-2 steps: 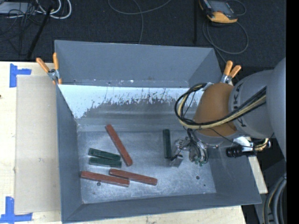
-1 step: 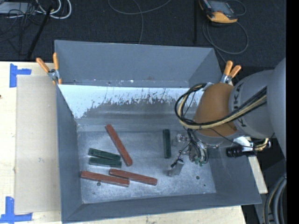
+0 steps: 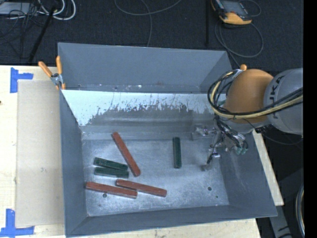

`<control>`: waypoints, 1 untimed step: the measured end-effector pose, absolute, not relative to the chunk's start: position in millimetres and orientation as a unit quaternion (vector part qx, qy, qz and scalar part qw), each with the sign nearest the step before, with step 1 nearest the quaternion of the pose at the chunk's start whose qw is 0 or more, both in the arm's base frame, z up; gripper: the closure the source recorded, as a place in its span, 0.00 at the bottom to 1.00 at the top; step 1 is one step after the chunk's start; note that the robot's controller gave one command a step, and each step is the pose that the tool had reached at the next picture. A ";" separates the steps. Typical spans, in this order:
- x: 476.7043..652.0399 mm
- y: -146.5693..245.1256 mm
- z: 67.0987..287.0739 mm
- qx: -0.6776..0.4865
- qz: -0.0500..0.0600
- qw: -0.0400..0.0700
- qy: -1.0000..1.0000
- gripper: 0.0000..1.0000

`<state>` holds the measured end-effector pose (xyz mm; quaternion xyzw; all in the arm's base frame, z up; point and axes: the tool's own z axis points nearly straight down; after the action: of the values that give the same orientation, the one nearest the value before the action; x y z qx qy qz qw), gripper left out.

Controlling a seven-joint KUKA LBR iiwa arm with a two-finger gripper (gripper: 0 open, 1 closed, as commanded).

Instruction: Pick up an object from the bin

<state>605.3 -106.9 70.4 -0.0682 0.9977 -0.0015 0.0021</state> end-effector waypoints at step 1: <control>599.0 -34.9 80.8 -0.151 0.002 0.000 0.989 0.00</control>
Offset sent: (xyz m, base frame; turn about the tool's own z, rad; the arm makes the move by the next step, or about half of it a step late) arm -0.0067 0.0691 0.0106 -0.1671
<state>599.0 -34.9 80.8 -0.1512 0.9885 0.0015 0.0002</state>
